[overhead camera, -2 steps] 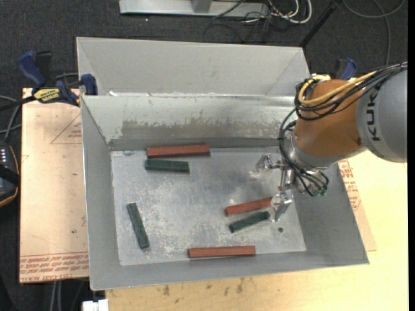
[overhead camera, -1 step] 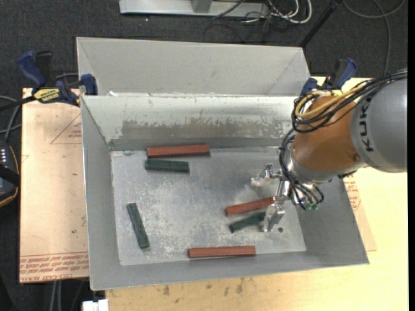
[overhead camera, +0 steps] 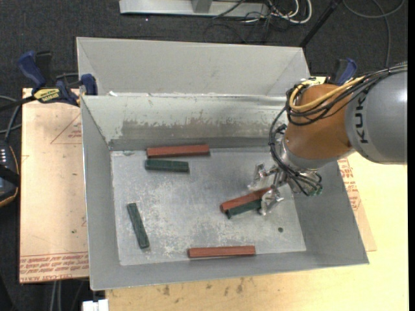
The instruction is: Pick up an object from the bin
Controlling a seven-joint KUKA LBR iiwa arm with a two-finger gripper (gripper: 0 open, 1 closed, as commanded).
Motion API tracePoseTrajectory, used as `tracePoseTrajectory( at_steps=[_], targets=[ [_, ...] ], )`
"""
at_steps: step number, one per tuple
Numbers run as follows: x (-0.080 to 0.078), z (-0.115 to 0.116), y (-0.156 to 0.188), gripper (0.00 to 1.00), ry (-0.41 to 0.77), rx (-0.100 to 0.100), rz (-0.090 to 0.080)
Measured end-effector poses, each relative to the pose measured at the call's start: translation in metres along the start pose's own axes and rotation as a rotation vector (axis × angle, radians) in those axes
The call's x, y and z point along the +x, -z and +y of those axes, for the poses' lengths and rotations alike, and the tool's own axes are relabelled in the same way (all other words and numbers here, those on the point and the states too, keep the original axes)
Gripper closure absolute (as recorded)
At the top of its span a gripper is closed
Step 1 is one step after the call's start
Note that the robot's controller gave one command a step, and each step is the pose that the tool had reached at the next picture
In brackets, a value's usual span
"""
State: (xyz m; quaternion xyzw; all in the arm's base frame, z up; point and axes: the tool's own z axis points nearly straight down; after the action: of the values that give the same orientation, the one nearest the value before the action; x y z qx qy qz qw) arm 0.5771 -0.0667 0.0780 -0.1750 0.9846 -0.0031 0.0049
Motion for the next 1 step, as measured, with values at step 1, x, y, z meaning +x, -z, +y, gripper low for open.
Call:
tracePoseTrajectory(
  at_steps=[1],
  targets=[
    [0.0000, 0.0000, 0.0000, 1.00, 0.000, 0.000, 0.000]
  ],
)
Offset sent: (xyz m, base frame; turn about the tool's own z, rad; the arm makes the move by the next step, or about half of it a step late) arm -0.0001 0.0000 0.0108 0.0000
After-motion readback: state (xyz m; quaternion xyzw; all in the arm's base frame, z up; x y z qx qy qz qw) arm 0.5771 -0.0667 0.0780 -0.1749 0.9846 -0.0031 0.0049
